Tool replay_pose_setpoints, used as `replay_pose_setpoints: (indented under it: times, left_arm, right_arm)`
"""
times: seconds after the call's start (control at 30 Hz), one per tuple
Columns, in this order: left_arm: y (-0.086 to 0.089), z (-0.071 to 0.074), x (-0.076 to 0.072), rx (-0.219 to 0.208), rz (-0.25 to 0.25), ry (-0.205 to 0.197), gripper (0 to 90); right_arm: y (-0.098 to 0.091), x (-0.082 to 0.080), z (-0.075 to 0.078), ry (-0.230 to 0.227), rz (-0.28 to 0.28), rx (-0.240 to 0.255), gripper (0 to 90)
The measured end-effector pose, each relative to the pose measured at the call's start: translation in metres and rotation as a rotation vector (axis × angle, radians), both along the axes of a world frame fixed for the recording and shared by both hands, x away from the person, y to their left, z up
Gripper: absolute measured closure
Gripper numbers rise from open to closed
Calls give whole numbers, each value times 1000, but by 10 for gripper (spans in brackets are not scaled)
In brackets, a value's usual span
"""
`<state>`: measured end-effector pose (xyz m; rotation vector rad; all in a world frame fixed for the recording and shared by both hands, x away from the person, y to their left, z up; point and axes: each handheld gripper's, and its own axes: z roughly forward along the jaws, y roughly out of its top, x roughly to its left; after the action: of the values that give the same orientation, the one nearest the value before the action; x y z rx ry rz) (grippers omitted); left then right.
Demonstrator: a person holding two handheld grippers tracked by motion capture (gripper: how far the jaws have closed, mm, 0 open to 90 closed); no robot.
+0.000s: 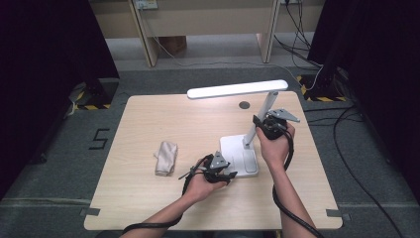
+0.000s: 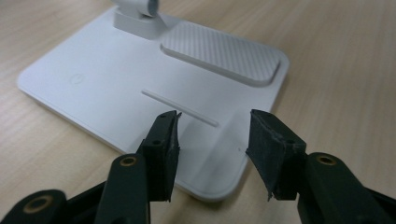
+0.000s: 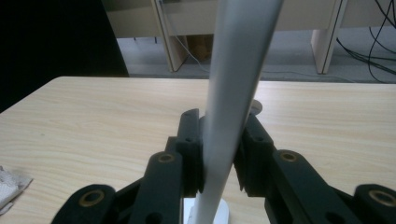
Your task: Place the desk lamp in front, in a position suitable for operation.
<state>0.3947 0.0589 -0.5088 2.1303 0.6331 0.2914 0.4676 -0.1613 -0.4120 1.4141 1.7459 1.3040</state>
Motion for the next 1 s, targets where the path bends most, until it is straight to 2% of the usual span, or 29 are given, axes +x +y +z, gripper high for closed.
replay_pose_setpoints:
  times: [0.03, 0.07, 0.1, 0.13, 0.3, 0.4, 0.57, 0.7, 1.0]
  left_arm:
    - [0, 0, 0, 0, 0, 0, 505]
    - [-1, 1, -3, 10, -23, -3, 505]
    - [-4, 1, -7, 42, -51, -25, 497]
    - [-4, 1, -7, 42, -51, -25, 500]
    - [-4, 2, -9, 118, -42, -91, 541]
    - [-3, 2, -11, 137, -43, -113, 550]
    - [0, 2, -16, 137, -46, -109, 546]
    - [5, 3, -21, 139, -58, -102, 560]
    - [20, 9, -37, 178, -89, -76, 573]
  right_arm:
    - [0, 0, 0, 0, 0, 0, 739]
    - [1, 0, 0, 2, -7, 0, 741]
    - [2, 0, 1, 4, -18, -7, 742]
    - [3, -1, 1, 6, -20, -14, 743]
    - [5, -5, 3, 18, -40, -16, 744]
    - [6, -7, 3, 20, -43, -17, 745]
    - [8, -15, 4, 25, -54, -16, 744]
    - [12, -24, 6, 33, -40, -15, 744]
    - [26, -44, 11, 34, -4, -33, 743]
